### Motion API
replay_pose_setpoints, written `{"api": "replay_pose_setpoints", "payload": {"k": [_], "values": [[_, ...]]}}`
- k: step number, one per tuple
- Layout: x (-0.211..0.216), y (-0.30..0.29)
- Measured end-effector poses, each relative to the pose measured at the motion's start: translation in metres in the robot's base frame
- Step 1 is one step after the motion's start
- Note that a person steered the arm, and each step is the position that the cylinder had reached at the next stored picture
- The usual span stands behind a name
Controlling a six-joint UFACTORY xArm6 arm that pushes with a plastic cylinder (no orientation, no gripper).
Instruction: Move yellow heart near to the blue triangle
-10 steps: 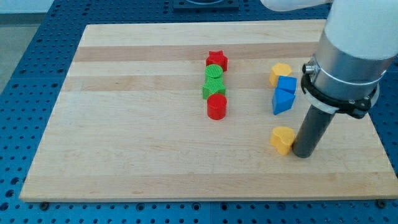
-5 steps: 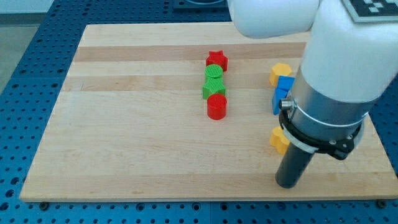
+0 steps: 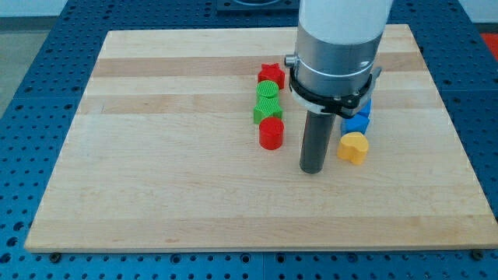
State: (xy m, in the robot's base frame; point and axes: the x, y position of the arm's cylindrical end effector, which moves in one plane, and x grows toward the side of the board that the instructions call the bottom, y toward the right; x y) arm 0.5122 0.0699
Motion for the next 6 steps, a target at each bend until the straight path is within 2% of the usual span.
{"api": "replay_pose_setpoints", "payload": {"k": [1, 2, 4, 5, 6], "values": [[-0.047, -0.006], [-0.052, -0.006], [-0.086, -0.006], [-0.116, -0.006], [-0.123, -0.006]]}}
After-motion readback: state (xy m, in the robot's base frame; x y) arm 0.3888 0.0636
